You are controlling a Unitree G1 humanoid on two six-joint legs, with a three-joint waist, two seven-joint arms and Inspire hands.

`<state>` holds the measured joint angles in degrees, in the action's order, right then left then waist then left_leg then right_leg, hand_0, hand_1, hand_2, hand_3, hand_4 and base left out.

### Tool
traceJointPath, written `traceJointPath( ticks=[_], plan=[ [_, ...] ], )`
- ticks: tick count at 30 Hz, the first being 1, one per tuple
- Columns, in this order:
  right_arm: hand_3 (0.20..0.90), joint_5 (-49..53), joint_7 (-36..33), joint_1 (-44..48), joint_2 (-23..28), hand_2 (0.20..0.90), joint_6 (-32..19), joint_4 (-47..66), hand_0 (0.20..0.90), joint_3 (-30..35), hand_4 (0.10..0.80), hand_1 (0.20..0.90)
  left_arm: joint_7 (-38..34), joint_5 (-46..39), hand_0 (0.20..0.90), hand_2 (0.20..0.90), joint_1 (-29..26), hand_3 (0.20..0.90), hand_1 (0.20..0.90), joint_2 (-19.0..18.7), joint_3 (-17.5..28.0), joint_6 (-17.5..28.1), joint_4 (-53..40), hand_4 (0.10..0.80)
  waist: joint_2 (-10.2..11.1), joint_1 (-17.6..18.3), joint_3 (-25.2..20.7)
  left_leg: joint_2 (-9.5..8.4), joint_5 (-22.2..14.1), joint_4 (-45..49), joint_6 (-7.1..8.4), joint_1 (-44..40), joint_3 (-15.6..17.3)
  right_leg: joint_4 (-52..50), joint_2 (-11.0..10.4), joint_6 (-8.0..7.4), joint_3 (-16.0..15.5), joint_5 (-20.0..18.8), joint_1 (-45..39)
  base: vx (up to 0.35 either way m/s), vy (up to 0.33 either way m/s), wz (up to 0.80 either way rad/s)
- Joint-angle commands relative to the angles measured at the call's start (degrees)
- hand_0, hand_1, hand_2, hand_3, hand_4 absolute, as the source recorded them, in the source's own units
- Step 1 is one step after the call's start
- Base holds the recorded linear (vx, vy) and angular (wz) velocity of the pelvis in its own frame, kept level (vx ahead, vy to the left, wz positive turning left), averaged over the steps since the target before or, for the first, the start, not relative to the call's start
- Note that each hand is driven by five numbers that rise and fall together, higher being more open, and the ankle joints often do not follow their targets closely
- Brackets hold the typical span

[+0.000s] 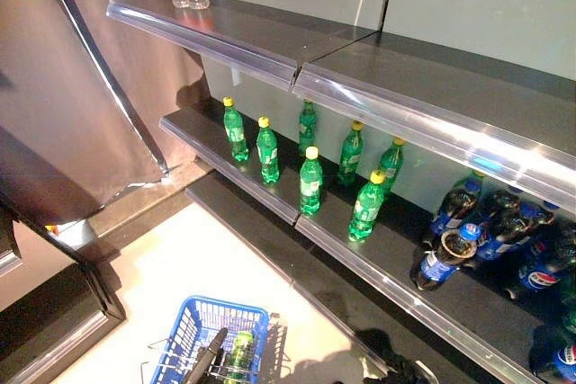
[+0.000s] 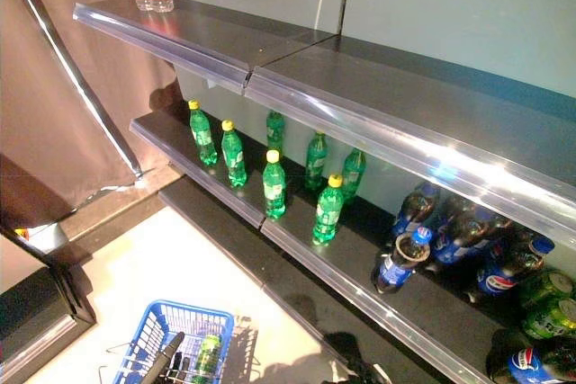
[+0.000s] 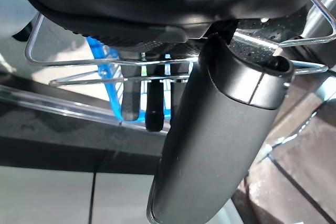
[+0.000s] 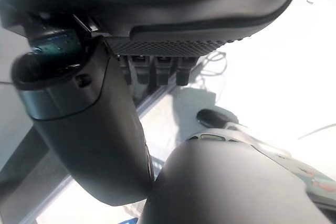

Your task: Pick up the drink and place into the basket.

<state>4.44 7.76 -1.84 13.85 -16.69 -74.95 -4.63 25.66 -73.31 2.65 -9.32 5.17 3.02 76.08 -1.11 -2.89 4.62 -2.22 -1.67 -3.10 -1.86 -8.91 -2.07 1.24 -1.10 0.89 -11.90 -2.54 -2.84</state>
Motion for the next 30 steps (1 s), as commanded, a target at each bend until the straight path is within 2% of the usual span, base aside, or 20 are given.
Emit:
traceJointPath(
  ticks=[1, 10, 20, 30],
  plan=[
    [0.900, -0.2, 1.6, 4.2, 1.1, 0.900, -2.3, -2.0, 0.900, -0.4, 0.800, 0.900, 4.8, 1.3, 0.300, 0.300, -3.0, 0.200, 0.300, -0.2, 1.9, 2.1, -1.7, 0.100, 1.8, 0.0, -1.7, -3.76, -2.8, 4.0, 0.86, 1.6, 6.0, 2.4, -0.1, -2.53, 4.1, 1.6, -4.4, 0.000, 0.000, 0.00],
    [0.900, -0.1, 1.7, 4.1, 1.1, 0.900, -2.2, -1.9, 0.900, -0.5, 0.800, 0.900, 5.6, -0.4, 0.300, 0.300, -2.9, 0.200, 0.300, 0.0, 1.9, 2.9, -1.7, 0.100, 1.8, 0.1, -1.6, -3.78, -2.8, 3.9, 0.84, 1.5, 5.9, 2.3, -0.1, -2.48, 4.2, 1.7, -4.4, 0.000, 0.000, 0.00],
    [0.900, 0.4, 2.2, 4.2, 0.8, 0.900, -1.3, -2.3, 0.900, -0.4, 0.800, 0.900, 5.5, 0.2, 0.300, 0.300, -2.8, 0.200, 0.300, 0.1, 1.8, 1.8, -1.4, 0.100, 1.9, 0.0, -1.7, -3.88, -2.8, 3.9, 0.77, 1.5, 5.7, 2.2, -0.1, -2.46, 4.2, 1.7, -4.4, 0.000, 0.000, 0.00],
    [0.900, 6.1, 6.5, 4.8, 1.0, 0.900, -2.8, 0.6, 0.900, 0.0, 0.800, 0.900, 2.2, 2.1, 0.300, 0.300, -2.9, 0.200, 0.300, -0.3, 1.9, 2.4, -1.7, 0.100, 2.0, -0.2, -1.8, -3.84, -2.8, 3.9, 0.88, 1.5, 5.7, 2.4, -0.1, -2.61, 4.2, 1.6, -4.6, 0.000, 0.000, 0.00]
  ],
)
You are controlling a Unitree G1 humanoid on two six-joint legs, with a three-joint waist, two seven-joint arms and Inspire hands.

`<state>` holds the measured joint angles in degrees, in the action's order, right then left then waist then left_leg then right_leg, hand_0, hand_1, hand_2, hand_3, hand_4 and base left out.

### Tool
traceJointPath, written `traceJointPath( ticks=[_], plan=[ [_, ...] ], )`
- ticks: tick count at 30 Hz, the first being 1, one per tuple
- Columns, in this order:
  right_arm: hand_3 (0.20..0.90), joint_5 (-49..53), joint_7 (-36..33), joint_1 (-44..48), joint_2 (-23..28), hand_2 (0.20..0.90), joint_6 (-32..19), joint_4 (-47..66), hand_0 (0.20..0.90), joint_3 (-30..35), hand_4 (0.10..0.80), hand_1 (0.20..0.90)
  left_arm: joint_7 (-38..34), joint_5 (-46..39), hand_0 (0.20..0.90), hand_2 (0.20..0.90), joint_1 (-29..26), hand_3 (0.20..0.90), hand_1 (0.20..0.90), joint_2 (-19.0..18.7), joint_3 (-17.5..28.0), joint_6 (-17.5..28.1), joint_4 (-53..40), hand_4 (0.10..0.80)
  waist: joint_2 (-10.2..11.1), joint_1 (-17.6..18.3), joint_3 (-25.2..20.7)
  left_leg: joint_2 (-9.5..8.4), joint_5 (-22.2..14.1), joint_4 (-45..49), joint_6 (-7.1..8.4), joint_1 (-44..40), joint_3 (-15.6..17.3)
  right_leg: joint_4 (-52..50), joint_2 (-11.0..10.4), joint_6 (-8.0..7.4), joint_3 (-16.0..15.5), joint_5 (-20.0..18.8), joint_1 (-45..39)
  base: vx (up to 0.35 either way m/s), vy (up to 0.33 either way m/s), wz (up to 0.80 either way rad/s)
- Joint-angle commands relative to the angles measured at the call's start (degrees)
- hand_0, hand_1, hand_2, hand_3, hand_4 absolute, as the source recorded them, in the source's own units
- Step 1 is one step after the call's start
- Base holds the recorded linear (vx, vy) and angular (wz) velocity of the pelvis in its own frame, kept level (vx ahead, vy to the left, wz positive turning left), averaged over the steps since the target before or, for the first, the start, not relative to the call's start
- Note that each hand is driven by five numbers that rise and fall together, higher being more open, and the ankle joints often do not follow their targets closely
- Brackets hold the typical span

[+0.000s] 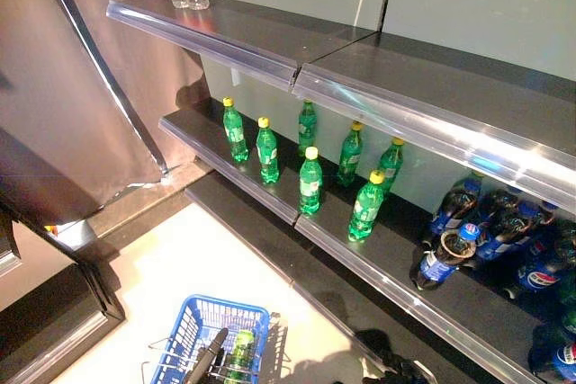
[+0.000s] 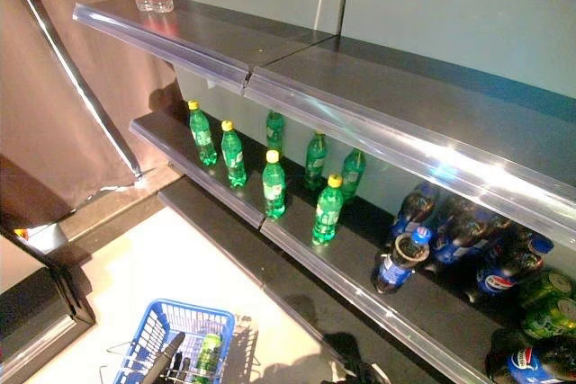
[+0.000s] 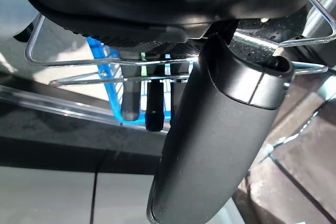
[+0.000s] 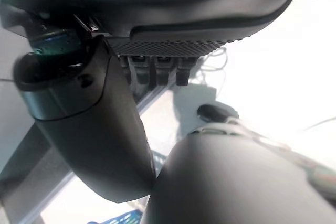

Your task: Pick up the drink and place into the basket.

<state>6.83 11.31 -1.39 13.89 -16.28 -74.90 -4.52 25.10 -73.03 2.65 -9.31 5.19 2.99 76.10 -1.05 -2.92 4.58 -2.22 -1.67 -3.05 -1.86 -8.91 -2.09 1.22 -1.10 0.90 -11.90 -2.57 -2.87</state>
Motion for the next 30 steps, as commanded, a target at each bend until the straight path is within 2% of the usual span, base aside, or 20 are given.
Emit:
traceJointPath(
  ticks=[1, 5, 7, 12, 17, 24, 30],
  plan=[
    [0.900, 4.0, 3.1, 4.8, 1.1, 0.900, -4.7, 2.6, 0.900, -0.6, 0.800, 0.900, 0.6, 2.5, 0.300, 0.300, -2.7, 0.200, 0.300, -0.4, 1.9, 2.7, -2.1, 0.100, 2.0, -0.3, -1.7, -3.81, -2.8, 3.9, 0.85, 1.6, 5.7, 2.5, -0.1, -2.62, 4.3, 1.5, -4.5, 0.000, 0.000, 0.00],
    [0.900, 3.9, 5.4, 5.4, 1.2, 0.900, -7.7, 7.5, 0.900, -2.7, 0.800, 0.900, -4.0, 7.5, 0.300, 0.300, -2.4, 0.200, 0.300, -0.9, 1.3, 4.1, -2.2, 0.100, 2.2, -0.5, -1.7, -3.87, -2.8, 4.0, 0.66, 1.8, 5.5, 2.6, -0.1, -2.68, 4.4, 1.4, -4.4, 0.000, 0.000, 0.00],
    [0.900, 4.6, 6.4, 5.6, 1.3, 0.900, -7.6, 9.9, 0.900, -3.7, 0.800, 0.900, -5.4, 8.0, 0.300, 0.300, -2.3, 0.200, 0.300, -1.0, 1.3, 4.2, -2.3, 0.100, 2.3, -0.6, -1.7, -3.89, -2.8, 4.1, 0.65, 1.9, 5.4, 2.6, -0.1, -2.65, 4.4, 1.3, -4.3, 0.000, 0.000, 0.00],
    [0.900, 7.2, 8.7, 4.5, 1.8, 0.900, -4.7, 27.0, 0.900, -8.6, 0.800, 0.900, -7.6, 10.3, 0.300, 0.300, -1.0, 0.200, 0.300, -1.0, 0.8, 4.3, -4.3, 0.100, 2.8, -0.6, -1.7, -3.96, -2.4, 4.2, 0.57, 2.4, 5.0, 2.9, 0.0, -2.70, 4.6, 0.9, -4.1, 0.000, 0.000, 0.00],
    [0.900, 8.4, 5.7, 2.8, 2.9, 0.900, -2.7, 43.7, 0.900, -10.9, 0.800, 0.900, -8.8, 10.6, 0.300, 0.300, 0.5, 0.200, 0.300, -0.6, 0.5, 4.2, -6.8, 0.100, 3.1, 0.0, -1.7, -4.00, -2.2, 4.1, 0.56, 2.6, 4.8, 2.9, 0.1, -2.80, 4.9, 0.7, -3.8, 0.000, 0.000, 0.00],
    [0.900, 8.3, 3.1, 1.8, 4.7, 0.900, -5.4, 56.9, 0.900, -9.6, 0.800, 0.900, -9.8, 10.0, 0.300, 0.300, 2.2, 0.200, 0.300, -0.1, 0.7, 3.9, -9.1, 0.100, 2.8, 0.6, -1.7, -4.18, -1.8, 3.4, 0.41, 2.6, 4.2, 2.8, 0.0, -3.14, 5.1, 0.6, -3.3, 0.000, 0.000, 0.00],
    [0.900, 8.2, 1.4, 1.2, 6.5, 0.900, -11.3, 63.3, 0.900, -6.5, 0.800, 0.900, -9.3, 10.1, 0.300, 0.300, 3.2, 0.200, 0.300, 0.0, 1.5, 3.6, -9.1, 0.100, 2.5, 0.7, -1.9, -4.22, -1.3, 2.2, 0.34, 2.4, 3.7, 3.0, 0.0, -3.43, 4.9, 0.5, -3.2, 0.001, 0.003, 0.01]
  ],
)
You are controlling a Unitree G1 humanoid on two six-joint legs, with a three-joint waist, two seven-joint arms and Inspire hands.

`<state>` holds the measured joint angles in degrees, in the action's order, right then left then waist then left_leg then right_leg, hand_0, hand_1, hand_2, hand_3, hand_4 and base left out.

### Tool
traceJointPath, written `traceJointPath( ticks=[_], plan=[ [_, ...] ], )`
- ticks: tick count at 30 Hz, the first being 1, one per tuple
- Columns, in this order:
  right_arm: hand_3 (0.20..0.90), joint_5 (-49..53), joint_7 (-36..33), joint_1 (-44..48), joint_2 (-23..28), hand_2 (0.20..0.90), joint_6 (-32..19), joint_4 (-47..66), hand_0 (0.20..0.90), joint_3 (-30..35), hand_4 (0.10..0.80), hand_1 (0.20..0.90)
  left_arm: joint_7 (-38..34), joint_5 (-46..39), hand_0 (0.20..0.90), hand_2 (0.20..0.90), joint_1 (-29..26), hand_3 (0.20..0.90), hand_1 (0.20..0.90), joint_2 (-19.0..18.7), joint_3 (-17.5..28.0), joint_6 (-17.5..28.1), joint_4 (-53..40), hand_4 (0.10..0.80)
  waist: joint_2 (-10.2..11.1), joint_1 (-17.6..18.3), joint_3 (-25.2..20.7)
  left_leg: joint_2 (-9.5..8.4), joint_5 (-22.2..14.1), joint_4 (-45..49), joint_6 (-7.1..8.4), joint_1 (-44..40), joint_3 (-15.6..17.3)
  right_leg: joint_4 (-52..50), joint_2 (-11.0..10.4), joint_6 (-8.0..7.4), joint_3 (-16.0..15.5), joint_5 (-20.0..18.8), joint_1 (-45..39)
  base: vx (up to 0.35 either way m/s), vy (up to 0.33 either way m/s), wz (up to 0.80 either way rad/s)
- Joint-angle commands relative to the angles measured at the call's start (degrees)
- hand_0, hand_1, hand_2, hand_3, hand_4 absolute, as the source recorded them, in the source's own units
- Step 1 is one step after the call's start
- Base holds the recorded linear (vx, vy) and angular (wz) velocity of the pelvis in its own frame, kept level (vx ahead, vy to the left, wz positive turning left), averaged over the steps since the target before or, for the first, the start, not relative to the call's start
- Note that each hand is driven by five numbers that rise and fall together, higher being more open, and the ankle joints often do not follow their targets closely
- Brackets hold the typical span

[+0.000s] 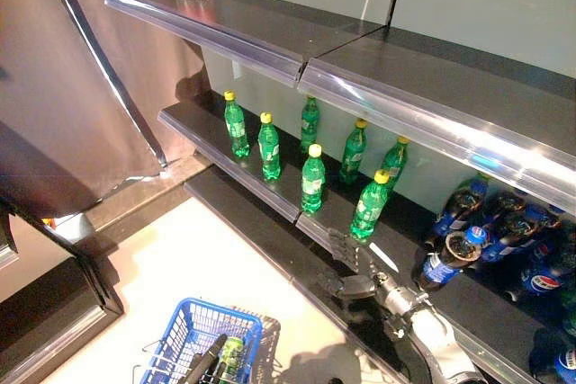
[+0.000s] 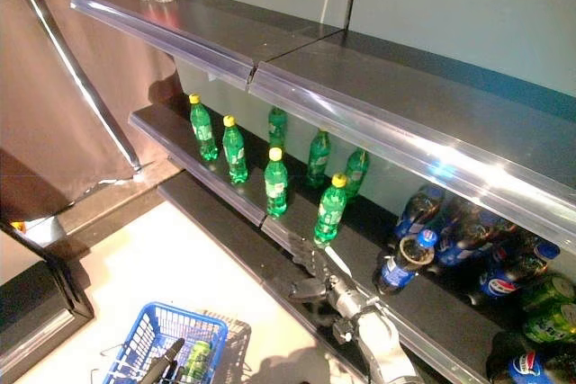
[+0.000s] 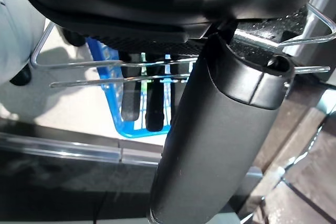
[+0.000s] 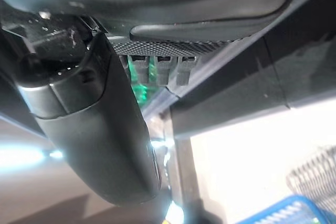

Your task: Pick up the drink and place into the basket.

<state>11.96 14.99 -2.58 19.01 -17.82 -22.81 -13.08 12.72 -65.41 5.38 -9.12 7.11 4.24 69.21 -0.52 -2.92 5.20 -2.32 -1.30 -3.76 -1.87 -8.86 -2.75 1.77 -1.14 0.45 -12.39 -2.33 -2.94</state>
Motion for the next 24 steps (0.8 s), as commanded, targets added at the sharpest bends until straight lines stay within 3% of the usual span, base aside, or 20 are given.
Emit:
traceJointPath(
  ticks=[1, 4, 12, 24],
  plan=[
    [0.900, 2.1, -3.5, 2.3, 2.0, 0.900, -11.6, 12.3, 0.900, 2.8, 0.800, 0.900, 3.2, 2.5, 0.300, 0.300, 0.6, 0.200, 0.300, -0.2, -0.2, 2.3, -2.1, 0.100, 1.9, 0.8, -2.5, -4.15, -1.6, 2.8, 0.31, 2.3, 4.3, 2.4, 0.1, -3.03, 5.5, 0.3, -3.0, 0.000, 0.000, 0.00],
    [0.900, -1.5, -7.6, 2.2, 3.7, 0.900, -16.0, 15.0, 0.900, 4.3, 0.800, 0.900, 3.3, 2.5, 0.300, 0.300, 0.8, 0.200, 0.300, -0.3, 0.1, 2.0, -1.8, 0.100, 1.7, 0.9, -2.5, -4.20, -1.4, 2.5, 0.28, 2.3, 4.1, 2.4, 0.1, -3.17, 5.5, 0.2, -2.9, 0.000, 0.000, 0.00],
    [0.900, 2.0, -13.1, 1.9, 4.7, 0.900, -21.6, 20.6, 0.900, 9.1, 0.800, 0.900, 3.7, 2.7, 0.300, 0.300, 1.4, 0.200, 0.300, 0.3, 1.1, 2.1, -1.8, 0.100, 1.4, 1.1, -2.1, -4.23, -1.5, 2.5, 0.17, 2.4, 3.8, 2.2, 0.1, -3.50, 5.9, 0.2, -2.5, 0.002, 0.010, 0.08],
    [0.900, 9.8, -19.4, 3.4, 0.7, 0.900, -22.0, 17.6, 0.900, 8.2, 0.800, 0.900, 3.8, 3.2, 0.300, 0.300, 1.8, 0.200, 0.300, 0.6, 0.5, 1.8, -2.8, 0.100, 0.6, 0.2, -2.1, -4.32, -1.4, 2.4, 0.07, 2.3, 3.1, 2.6, -0.2, -3.52, 5.8, 0.3, -3.0, 0.001, 0.000, 0.00]
  ],
)
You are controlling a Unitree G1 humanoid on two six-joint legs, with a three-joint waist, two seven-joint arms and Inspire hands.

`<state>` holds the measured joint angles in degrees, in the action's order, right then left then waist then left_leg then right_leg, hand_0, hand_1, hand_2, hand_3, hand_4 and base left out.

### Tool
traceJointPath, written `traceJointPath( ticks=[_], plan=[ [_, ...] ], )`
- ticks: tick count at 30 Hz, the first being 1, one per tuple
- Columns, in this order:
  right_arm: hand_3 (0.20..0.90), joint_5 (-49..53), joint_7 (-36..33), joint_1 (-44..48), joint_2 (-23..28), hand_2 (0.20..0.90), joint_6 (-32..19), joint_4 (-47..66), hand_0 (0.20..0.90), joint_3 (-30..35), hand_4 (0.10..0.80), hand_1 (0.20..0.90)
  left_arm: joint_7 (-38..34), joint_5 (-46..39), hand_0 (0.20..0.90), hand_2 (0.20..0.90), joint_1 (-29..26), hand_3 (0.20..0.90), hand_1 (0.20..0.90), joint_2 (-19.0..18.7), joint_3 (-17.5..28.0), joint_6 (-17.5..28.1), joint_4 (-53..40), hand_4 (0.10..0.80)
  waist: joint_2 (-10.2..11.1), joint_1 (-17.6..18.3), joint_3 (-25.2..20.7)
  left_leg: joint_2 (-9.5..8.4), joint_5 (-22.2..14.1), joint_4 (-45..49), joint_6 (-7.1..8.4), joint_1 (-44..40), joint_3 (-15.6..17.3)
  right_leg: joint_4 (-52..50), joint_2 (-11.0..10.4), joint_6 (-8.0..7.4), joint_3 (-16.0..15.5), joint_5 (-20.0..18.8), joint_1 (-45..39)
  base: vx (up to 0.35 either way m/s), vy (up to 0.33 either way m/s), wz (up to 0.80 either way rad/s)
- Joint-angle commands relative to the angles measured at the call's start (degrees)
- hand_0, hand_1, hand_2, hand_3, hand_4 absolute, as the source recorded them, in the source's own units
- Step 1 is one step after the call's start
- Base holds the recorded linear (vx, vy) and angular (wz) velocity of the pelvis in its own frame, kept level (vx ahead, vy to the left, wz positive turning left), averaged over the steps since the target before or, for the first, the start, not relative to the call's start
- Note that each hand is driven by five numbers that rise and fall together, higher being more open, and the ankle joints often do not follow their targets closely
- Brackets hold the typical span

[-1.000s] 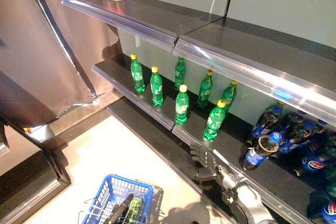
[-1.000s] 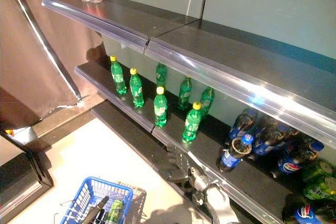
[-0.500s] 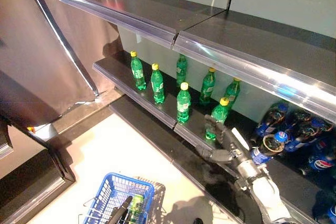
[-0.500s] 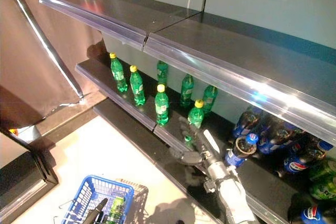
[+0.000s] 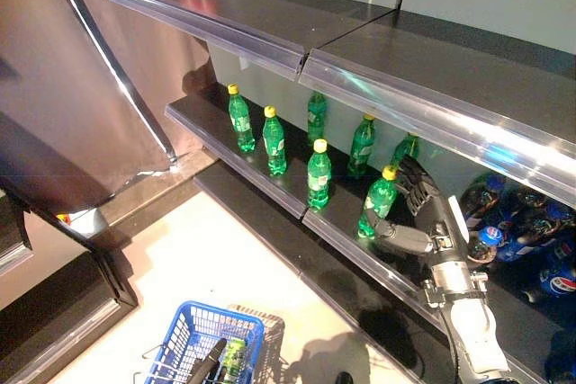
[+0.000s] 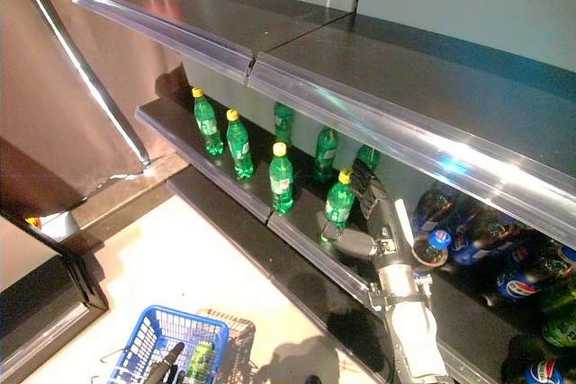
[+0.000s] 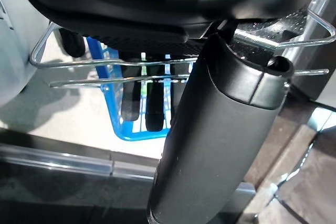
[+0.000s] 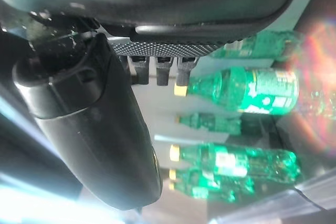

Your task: Pick up the drink and place into the basket.

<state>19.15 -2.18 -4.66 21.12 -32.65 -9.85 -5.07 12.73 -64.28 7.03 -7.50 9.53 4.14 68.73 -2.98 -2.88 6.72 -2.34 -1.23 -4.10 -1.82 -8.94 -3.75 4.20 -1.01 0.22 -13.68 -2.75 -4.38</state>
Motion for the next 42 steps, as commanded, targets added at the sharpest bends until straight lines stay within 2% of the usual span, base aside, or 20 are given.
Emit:
traceJointPath(
  ticks=[1, 9, 18, 33, 42],
  plan=[
    [0.900, 2.5, -2.5, 5.6, -1.6, 0.900, -7.2, 4.6, 0.900, 0.0, 0.800, 0.900, 3.7, 2.0, 0.300, 0.300, 0.1, 0.200, 0.300, -1.0, -2.0, 1.9, -2.4, 0.100, 3.1, 0.1, -3.6, -4.30, -1.4, 2.7, 0.03, 2.3, 4.0, 0.2, -0.3, -3.28, 7.0, 0.7, -1.6, 0.000, 0.000, 0.00],
    [0.900, -2.4, -8.7, 7.3, -2.0, 0.900, -7.9, 4.2, 0.900, -2.0, 0.800, 0.900, 2.8, 2.5, 0.300, 0.300, 0.2, 0.200, 0.300, -0.8, -2.6, 1.6, -2.9, 0.100, 2.5, -0.9, -3.8, -4.49, -0.9, 2.2, 0.08, 2.2, 3.0, 0.3, -0.6, -3.31, 6.4, 0.8, -1.9, 0.015, 0.007, 0.03],
    [0.900, -8.6, -20.3, 7.7, -2.2, 0.900, -7.8, 3.8, 0.900, -2.9, 0.800, 0.900, 2.3, 2.7, 0.300, 0.300, 0.9, 0.200, 0.300, -0.7, -3.1, 1.6, -2.8, 0.100, 2.1, -1.7, -3.7, -4.83, -0.8, 2.5, -0.08, 2.2, 2.4, 0.1, -1.0, -3.43, 5.9, 0.8, -2.1, 0.007, 0.007, 0.00],
    [0.900, -4.4, -21.7, 11.4, -2.9, 0.900, -0.4, -3.9, 0.900, -3.0, 0.800, 0.900, 1.7, 3.9, 0.300, 0.300, 1.7, 0.200, 0.300, -0.7, -4.3, 1.3, -3.4, 0.100, 1.7, -3.5, -2.4, -5.46, -1.0, 4.7, -0.69, 2.7, 1.2, -1.5, -2.5, -3.52, 5.2, 0.6, -2.0, 0.050, 0.045, 0.06],
    [0.900, -5.5, -26.4, 13.9, -1.6, 0.900, 1.5, -10.0, 0.900, -1.6, 0.800, 0.900, 2.1, 4.7, 0.300, 0.300, 3.5, 0.200, 0.300, -1.3, -4.4, 0.7, -2.6, 0.100, 1.2, -4.6, -0.8, -5.79, -0.5, 4.6, -1.12, 2.6, 0.1, -2.0, -3.2, -4.09, 5.3, -0.2, -1.8, 0.076, 0.057, 0.11]
  ],
)
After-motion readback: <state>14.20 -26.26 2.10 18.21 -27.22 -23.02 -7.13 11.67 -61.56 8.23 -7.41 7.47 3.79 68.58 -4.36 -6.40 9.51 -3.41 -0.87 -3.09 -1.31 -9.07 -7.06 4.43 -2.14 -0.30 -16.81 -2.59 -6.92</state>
